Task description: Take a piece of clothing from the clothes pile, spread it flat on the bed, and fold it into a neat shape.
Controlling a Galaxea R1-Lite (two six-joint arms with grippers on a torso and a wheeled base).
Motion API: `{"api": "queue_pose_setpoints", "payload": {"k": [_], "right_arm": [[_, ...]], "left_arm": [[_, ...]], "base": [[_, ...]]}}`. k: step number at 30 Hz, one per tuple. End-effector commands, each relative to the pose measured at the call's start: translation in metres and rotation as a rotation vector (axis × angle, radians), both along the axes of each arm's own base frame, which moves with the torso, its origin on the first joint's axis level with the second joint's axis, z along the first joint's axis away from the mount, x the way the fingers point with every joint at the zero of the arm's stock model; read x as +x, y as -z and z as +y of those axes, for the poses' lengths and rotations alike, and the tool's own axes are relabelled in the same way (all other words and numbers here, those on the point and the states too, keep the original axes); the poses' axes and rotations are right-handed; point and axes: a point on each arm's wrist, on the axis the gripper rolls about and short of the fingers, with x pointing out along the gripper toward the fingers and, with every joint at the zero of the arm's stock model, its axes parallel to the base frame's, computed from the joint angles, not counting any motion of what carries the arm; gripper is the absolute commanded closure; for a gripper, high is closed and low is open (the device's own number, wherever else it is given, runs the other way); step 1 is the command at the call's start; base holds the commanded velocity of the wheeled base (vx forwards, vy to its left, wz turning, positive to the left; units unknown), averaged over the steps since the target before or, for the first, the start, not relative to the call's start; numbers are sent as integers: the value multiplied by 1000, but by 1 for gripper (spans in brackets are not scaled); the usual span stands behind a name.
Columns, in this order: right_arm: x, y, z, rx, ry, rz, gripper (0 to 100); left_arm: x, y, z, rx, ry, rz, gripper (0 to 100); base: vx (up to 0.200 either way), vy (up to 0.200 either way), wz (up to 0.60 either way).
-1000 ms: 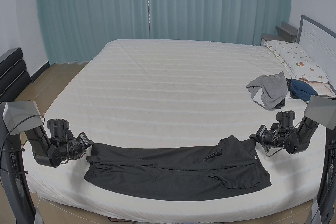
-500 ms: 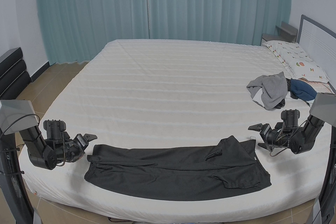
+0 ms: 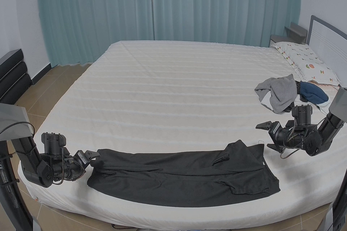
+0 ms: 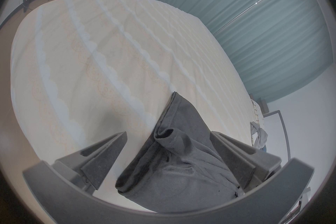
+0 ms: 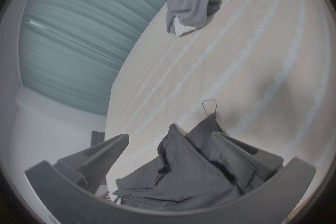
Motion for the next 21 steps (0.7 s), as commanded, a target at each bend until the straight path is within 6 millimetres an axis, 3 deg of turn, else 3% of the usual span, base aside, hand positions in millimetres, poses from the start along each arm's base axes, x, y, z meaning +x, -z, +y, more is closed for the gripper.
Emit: {"api": "queue_pose_setpoints", "payload": {"k": [1,9,10,14,21], "right_arm": [[-14,-11,5,33,10,-2,0],[-22,-14,5,33,10,1,0],[-22,-14,5,33,10,1,0],[-25,-14,7,31,2,15,0],[-34,-16,32,-2,-38,91,0]], "left_arm": [[5,-2,-10,-10,19,-16,0],[11,4,-20,16,25,-11,0],[11,5,-20,16,25,-11,100],[12,4,-19,38,-7,-25,100],[15,-6,-18,65,-60,-115,100]], "base": [[0,0,0],[0,0,0],[0,0,0],[0,0,0],[0,0,0]]}}
